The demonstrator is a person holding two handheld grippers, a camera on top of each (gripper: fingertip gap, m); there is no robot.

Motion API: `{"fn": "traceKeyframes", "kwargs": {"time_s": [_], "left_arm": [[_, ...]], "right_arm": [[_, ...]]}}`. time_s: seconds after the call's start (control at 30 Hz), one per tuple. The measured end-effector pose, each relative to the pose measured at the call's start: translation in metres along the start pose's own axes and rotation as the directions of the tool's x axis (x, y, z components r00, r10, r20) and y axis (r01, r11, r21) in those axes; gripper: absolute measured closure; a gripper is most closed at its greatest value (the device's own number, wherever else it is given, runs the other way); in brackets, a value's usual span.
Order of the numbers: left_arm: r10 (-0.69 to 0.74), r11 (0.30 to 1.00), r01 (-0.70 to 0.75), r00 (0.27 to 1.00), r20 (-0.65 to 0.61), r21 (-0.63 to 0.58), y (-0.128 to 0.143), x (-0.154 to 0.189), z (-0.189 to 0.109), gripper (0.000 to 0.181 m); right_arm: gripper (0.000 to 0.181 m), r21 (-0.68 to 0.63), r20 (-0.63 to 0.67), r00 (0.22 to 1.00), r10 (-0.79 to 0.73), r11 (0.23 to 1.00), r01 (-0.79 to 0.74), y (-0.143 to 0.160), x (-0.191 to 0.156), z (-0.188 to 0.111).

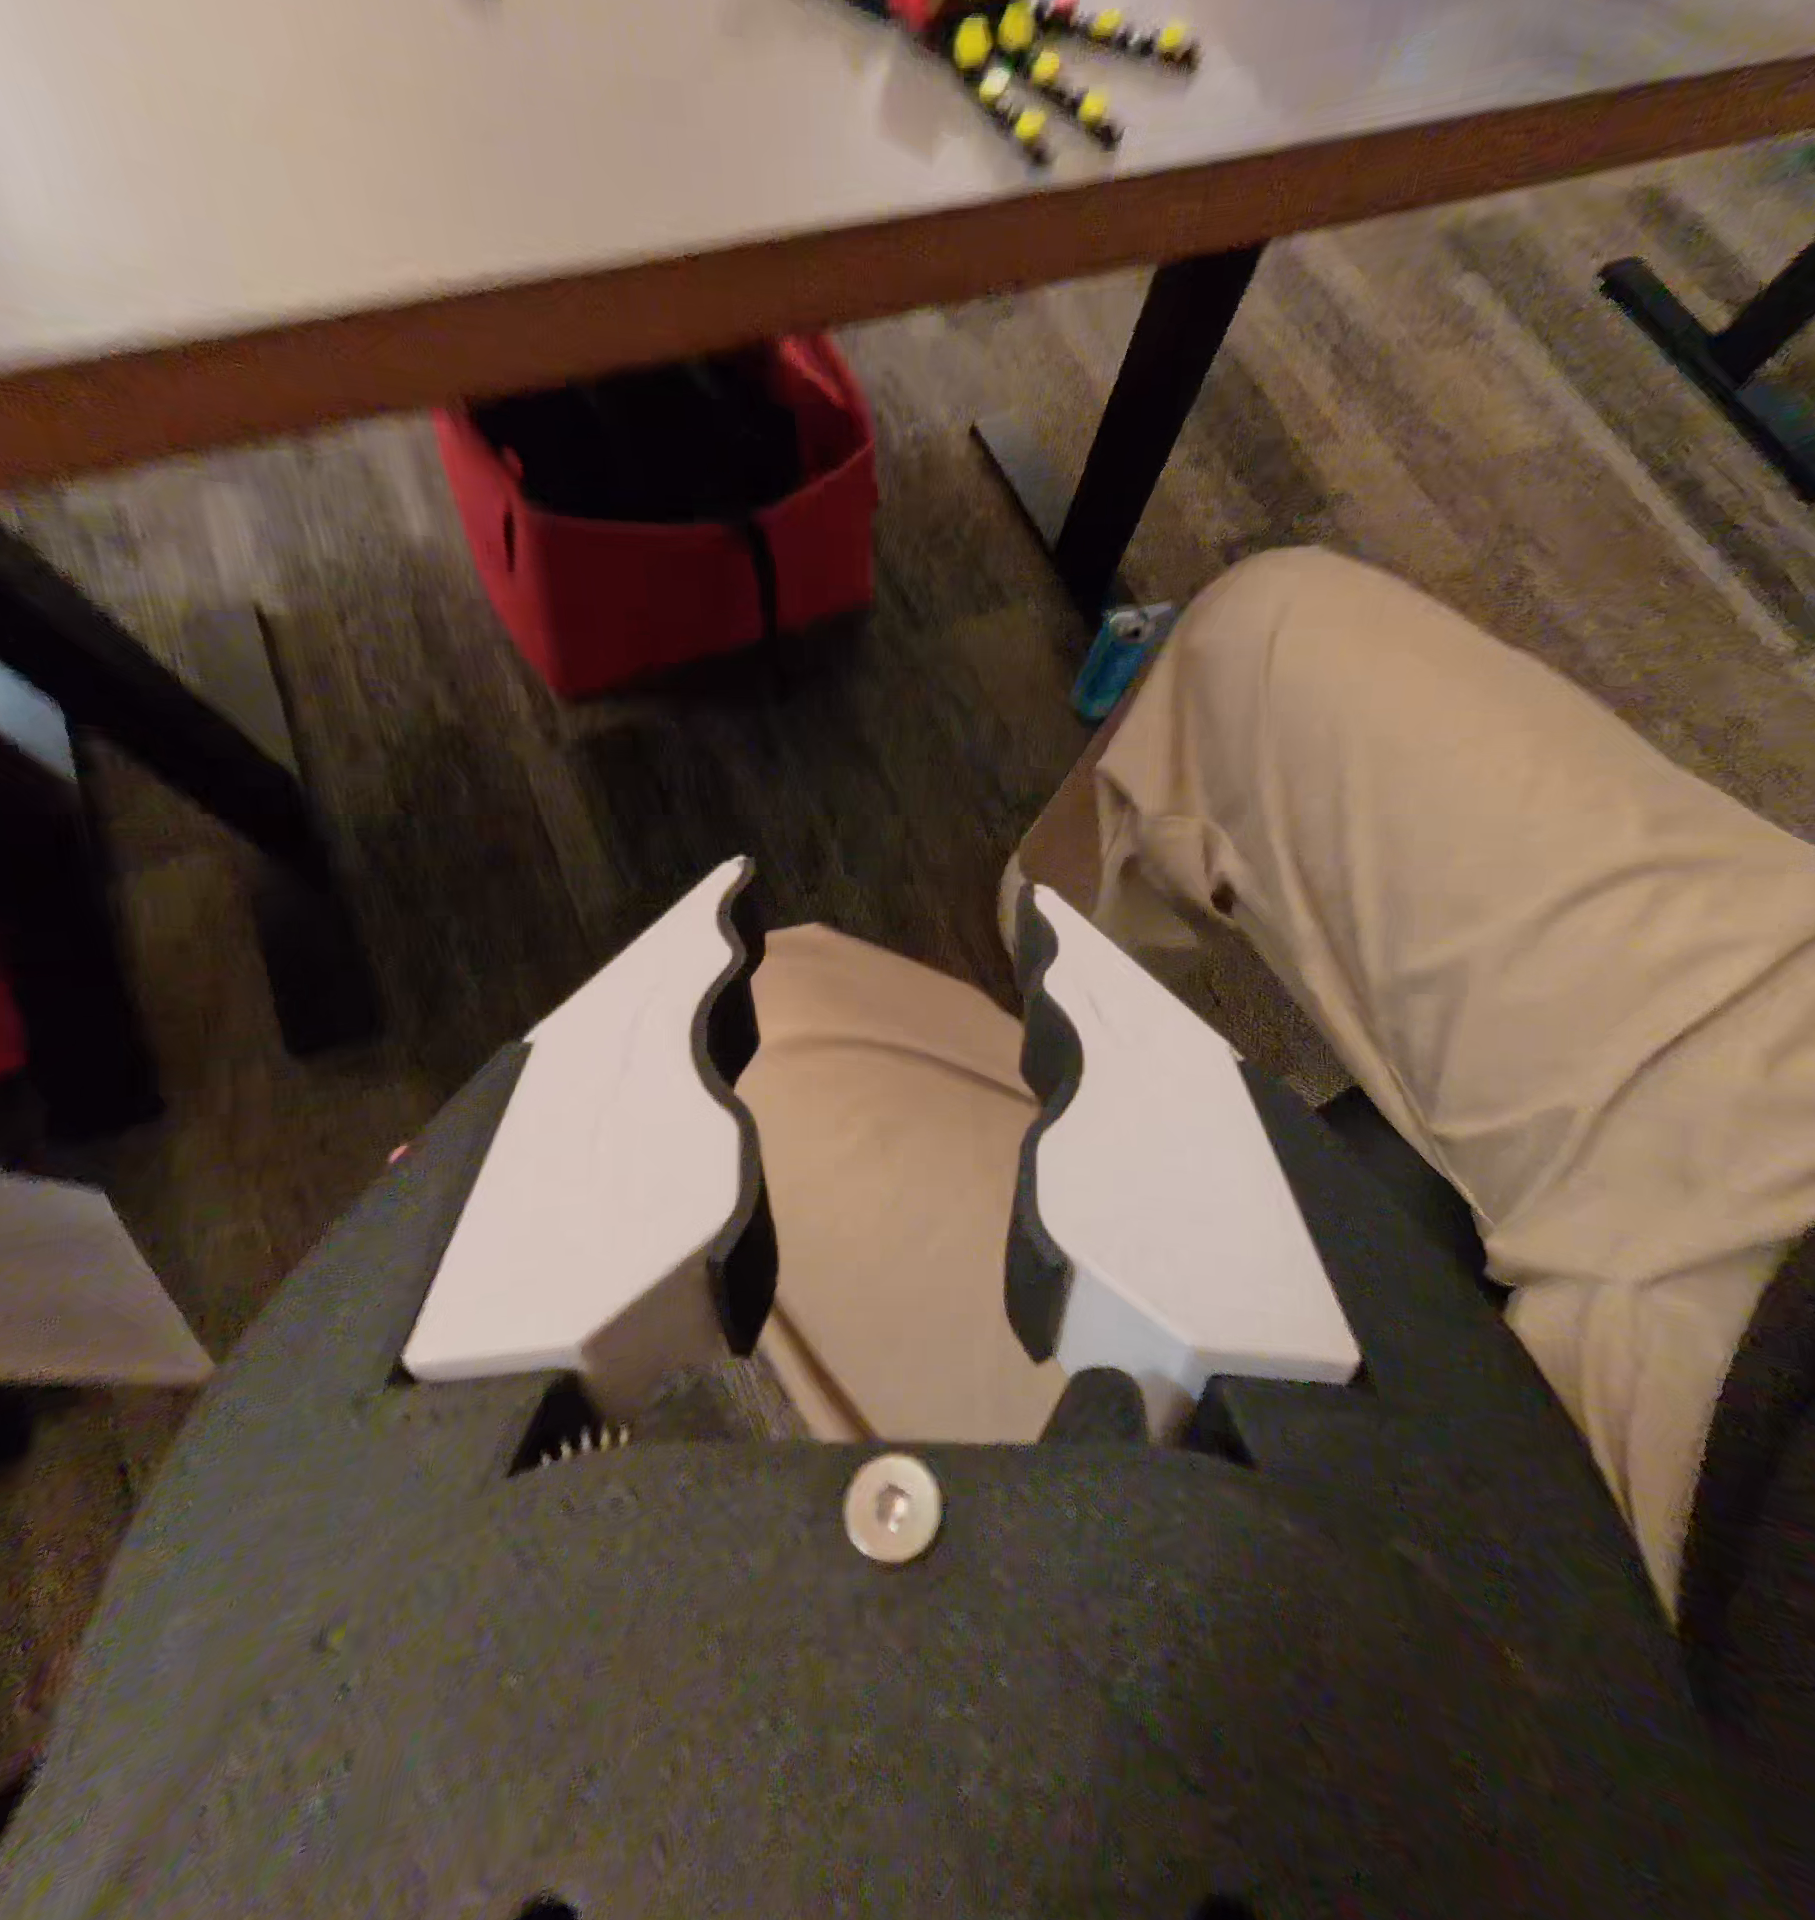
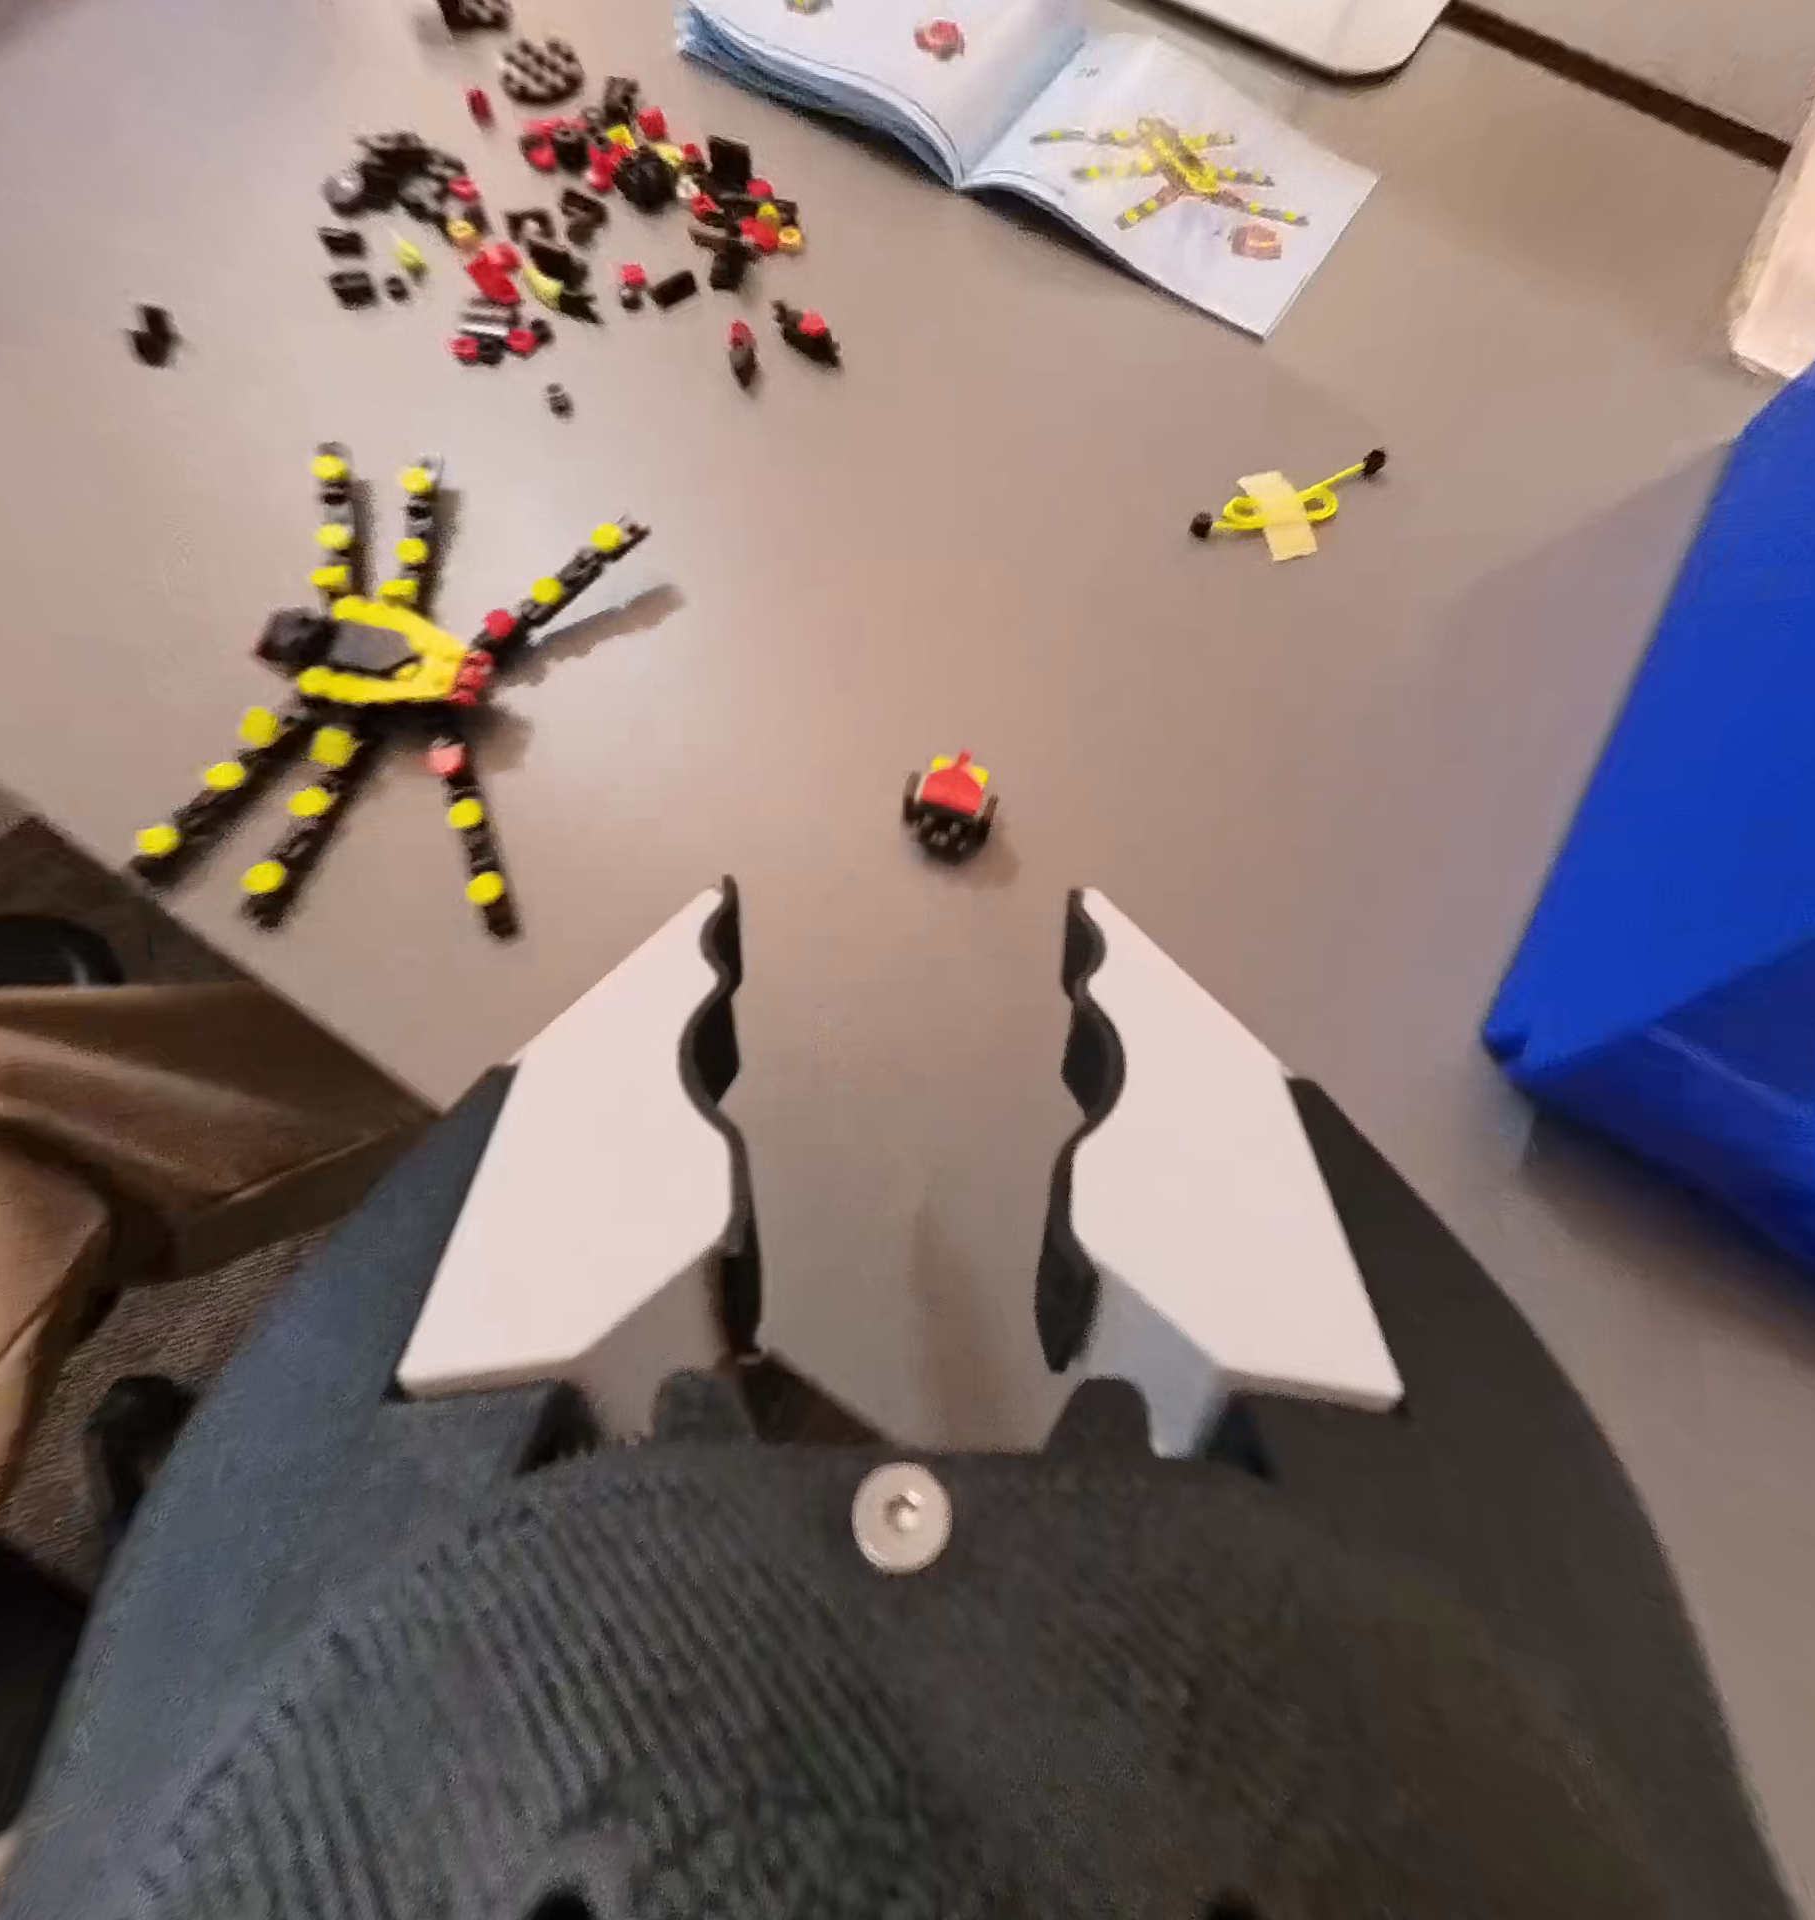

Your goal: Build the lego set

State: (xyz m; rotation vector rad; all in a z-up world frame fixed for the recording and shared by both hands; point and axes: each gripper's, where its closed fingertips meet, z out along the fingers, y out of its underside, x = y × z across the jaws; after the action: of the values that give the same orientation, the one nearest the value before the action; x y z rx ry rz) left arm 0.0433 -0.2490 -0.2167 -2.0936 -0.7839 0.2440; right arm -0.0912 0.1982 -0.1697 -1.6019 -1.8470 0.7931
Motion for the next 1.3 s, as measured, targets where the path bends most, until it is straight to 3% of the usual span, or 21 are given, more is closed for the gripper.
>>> {"fn": "traceKeyframes", "kwargs": {"time_s": [0.17,0.3,0.43,0.5,0.6,0.7,0.77,0.87,1.0,1.17,1.2,1.3], "left_arm": [[0.182,0.982,-0.182,0.983,0.001,0.048,-0.048,-0.002,0.033,0.111],[0.265,0.962,-0.269,0.959,0.098,0.037,-0.070,-0.018,0.054,0.091],[0.213,0.971,-0.230,0.958,0.194,0.070,-0.110,-0.049,0.070,0.069],[0.168,0.973,-0.198,0.960,0.225,0.117,-0.148,-0.074,0.088,0.074],[0.088,0.986,-0.118,0.969,0.231,0.117,-0.195,-0.117,0.131,0.073],[0.095,0.993,-0.112,0.955,0.281,0.046,-0.219,-0.162,0.181,0.073],[0.127,0.991,-0.133,0.935,0.331,-0.005,-0.226,-0.191,0.207,0.073],[0.014,1.000,-0.014,0.965,0.262,-0.005,-0.229,-0.208,0.235,0.072],[-0.083,0.997,0.081,0.976,0.200,0.020,-0.227,-0.220,0.252,0.071],[-0.114,0.993,0.118,0.980,0.161,-0.015,-0.217,-0.225,0.267,0.059],[-0.125,0.992,0.129,0.980,0.153,-0.015,-0.218,-0.225,0.268,0.058],[-0.140,0.989,0.147,0.979,0.150,-0.030,-0.216,-0.227,0.271,0.060]], "right_arm": [[0.091,-0.061,0.024,1.000,0.002,0.998,0.000,0.042,-0.021,-0.038],[0.089,0.011,-0.020,1.000,-0.002,1.000,0.002,0.036,-0.005,-0.043],[0.090,0.058,-0.026,0.996,0.081,0.995,-0.079,0.025,0.028,-0.014],[0.090,0.082,-0.043,0.993,0.111,0.991,-0.107,0.013,0.048,0.007],[0.094,0.109,-0.081,0.991,0.103,0.990,-0.094,-0.010,0.071,0.038],[0.093,0.114,-0.110,0.987,0.113,0.988,-0.100,-0.024,0.087,0.066],[0.091,0.093,-0.117,0.985,0.124,0.989,-0.114,-0.023,0.092,0.084],[0.093,0.062,-0.171,0.977,0.129,0.991,-0.120,-0.015,0.100,0.104],[0.090,0.011,-0.203,0.973,0.105,0.994,-0.105,-0.005,0.103,0.117],[0.083,-0.002,-0.148,0.973,0.178,0.984,-0.180,-0.002,0.104,0.119],[0.077,-0.002,-0.137,0.974,0.181,0.983,-0.183,-0.002,0.103,0.120],[0.027,-0.048,-0.205,0.955,0.214,0.972,-0.228,0.008,0.110,0.122]]}}
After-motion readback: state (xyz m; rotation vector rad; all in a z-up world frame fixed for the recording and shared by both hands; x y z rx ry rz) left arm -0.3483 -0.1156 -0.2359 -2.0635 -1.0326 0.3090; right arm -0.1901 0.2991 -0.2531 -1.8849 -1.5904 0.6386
